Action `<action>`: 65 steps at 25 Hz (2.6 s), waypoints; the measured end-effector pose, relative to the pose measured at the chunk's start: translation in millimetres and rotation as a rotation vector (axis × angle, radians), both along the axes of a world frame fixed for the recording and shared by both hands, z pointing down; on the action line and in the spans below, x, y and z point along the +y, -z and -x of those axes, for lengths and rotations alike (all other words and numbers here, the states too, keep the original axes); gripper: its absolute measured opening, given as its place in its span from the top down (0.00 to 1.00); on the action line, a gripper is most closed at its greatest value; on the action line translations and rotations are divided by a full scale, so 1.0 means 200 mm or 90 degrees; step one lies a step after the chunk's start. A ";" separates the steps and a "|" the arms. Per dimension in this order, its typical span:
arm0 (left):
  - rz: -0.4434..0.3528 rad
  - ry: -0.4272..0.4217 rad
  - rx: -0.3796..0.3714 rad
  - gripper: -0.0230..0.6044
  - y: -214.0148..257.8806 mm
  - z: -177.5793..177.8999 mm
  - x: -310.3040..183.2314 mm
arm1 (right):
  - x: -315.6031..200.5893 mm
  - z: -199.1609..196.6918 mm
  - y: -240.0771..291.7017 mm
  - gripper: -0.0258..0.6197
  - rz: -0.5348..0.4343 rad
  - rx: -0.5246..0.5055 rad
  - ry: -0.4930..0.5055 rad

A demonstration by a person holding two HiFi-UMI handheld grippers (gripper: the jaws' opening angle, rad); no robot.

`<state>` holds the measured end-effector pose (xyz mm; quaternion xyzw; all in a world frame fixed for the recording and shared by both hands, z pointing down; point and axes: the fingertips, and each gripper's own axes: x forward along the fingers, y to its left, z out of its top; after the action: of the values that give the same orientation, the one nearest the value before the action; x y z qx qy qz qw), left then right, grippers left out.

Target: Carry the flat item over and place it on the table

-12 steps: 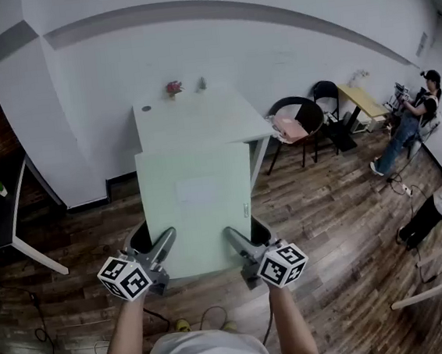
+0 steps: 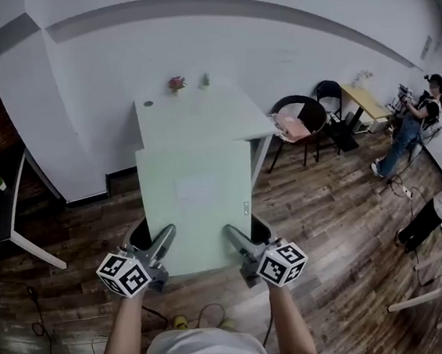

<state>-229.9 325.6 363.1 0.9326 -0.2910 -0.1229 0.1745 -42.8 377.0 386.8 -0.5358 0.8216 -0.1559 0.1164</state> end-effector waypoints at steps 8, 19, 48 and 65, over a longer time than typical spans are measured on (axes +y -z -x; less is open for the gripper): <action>-0.002 0.007 -0.002 0.42 -0.01 0.00 0.00 | -0.01 0.00 0.00 0.42 -0.008 0.005 -0.007; -0.002 0.029 -0.016 0.43 0.00 -0.15 0.06 | 0.03 -0.15 0.00 0.42 -0.011 0.010 -0.005; 0.009 0.050 -0.015 0.43 -0.14 -0.39 -0.22 | -0.29 -0.39 -0.13 0.42 -0.008 0.012 0.022; 0.041 0.019 -0.015 0.43 -0.20 -0.37 -1.26 | -1.28 -0.36 -0.18 0.42 0.023 0.012 -0.009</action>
<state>-156.1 73.1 403.1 0.9233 -0.3110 -0.1049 0.1992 29.9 121.1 422.9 -0.5447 0.8161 -0.1650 0.1003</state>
